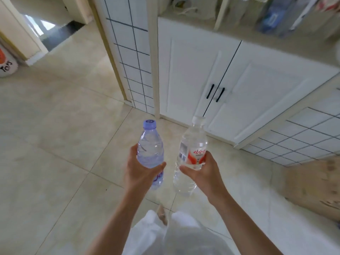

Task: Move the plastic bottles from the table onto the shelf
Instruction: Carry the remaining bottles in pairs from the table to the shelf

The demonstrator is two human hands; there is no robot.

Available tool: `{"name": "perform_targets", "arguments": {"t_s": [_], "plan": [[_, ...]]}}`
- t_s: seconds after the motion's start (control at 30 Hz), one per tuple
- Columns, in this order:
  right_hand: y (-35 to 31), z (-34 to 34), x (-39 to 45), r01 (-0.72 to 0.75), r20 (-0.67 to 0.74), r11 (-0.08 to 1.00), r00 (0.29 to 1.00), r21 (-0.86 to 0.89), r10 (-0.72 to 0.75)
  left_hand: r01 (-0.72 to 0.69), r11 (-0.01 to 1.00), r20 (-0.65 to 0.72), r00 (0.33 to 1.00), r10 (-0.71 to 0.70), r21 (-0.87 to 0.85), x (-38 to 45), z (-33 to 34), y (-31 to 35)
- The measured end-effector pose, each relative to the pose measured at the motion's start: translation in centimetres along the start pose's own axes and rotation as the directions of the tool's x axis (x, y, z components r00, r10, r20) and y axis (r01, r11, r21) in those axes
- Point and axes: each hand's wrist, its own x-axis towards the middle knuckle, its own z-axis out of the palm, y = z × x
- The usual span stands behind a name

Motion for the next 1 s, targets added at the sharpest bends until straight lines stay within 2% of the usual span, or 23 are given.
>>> {"name": "perform_targets", "arguments": {"t_s": [0.33,0.8,1.0], "plan": [[-1.2,-5.1,7.3,-0.100,-0.223,0.988,0.967,0.117,0.124,-0.139,0.990,0.215,0.968,0.132,0.019,8.4,8.8,6.0],[-5.5,-16.9,22.2,-0.021,-0.334,0.991,0.941,0.129,0.064,-0.263,0.965,0.314,0.917,0.245,0.018,16.3,23.6,18.6],[-7.6,-21.4,27.9,-0.030,-0.390,0.988,0.916,0.150,0.087,-0.306,0.952,0.361,0.888,0.286,-0.002,20.0,28.8,23.5]]}}
